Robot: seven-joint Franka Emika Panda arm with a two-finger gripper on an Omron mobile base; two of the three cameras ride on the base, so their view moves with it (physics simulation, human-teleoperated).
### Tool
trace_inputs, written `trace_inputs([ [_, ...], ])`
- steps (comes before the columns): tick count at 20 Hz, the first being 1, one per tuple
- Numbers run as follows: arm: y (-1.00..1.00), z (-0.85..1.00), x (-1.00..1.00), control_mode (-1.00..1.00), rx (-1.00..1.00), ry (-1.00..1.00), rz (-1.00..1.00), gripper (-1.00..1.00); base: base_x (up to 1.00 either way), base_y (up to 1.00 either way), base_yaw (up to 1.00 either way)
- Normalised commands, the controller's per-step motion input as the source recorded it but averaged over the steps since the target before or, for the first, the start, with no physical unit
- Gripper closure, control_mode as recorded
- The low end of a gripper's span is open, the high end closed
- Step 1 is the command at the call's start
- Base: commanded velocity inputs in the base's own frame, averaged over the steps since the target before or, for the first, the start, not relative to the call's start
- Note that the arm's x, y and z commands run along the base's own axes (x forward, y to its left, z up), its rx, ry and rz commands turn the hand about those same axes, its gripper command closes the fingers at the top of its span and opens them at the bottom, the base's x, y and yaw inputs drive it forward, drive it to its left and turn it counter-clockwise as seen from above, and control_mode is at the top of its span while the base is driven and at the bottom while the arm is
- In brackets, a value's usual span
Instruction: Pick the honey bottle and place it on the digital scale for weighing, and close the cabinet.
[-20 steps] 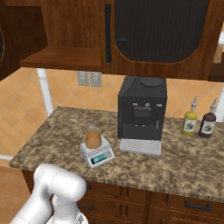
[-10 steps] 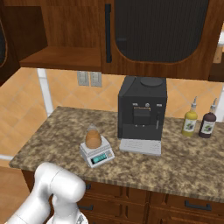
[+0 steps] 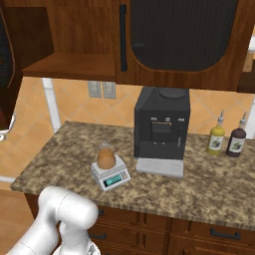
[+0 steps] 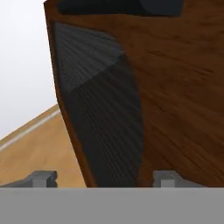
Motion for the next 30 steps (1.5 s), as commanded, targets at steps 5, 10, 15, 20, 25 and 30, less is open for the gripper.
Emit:
trace_inputs([
  [5,0.0,0.65,0.22,-1.0,-0.07,0.46,-0.41,-1.0,0.0,0.0,0.0],
  [10,0.06,0.54,0.26,-1.0,-0.16,0.34,-0.47,-1.0,0.0,0.0,0.0],
  [15,0.39,0.41,0.24,-1.0,-0.32,0.12,-0.59,-1.0,0.0,0.0,0.0],
  [20,0.39,0.71,0.08,-1.0,-0.3,0.0,-0.7,-1.0,0.0,0.0,0.0],
  [25,0.26,0.96,0.03,-1.0,-0.23,0.0,-0.73,-1.0,0.0,0.0,0.0],
  [30,0.44,0.76,0.54,-1.0,-0.26,0.03,-0.55,-1.0,0.0,0.0,0.0],
])
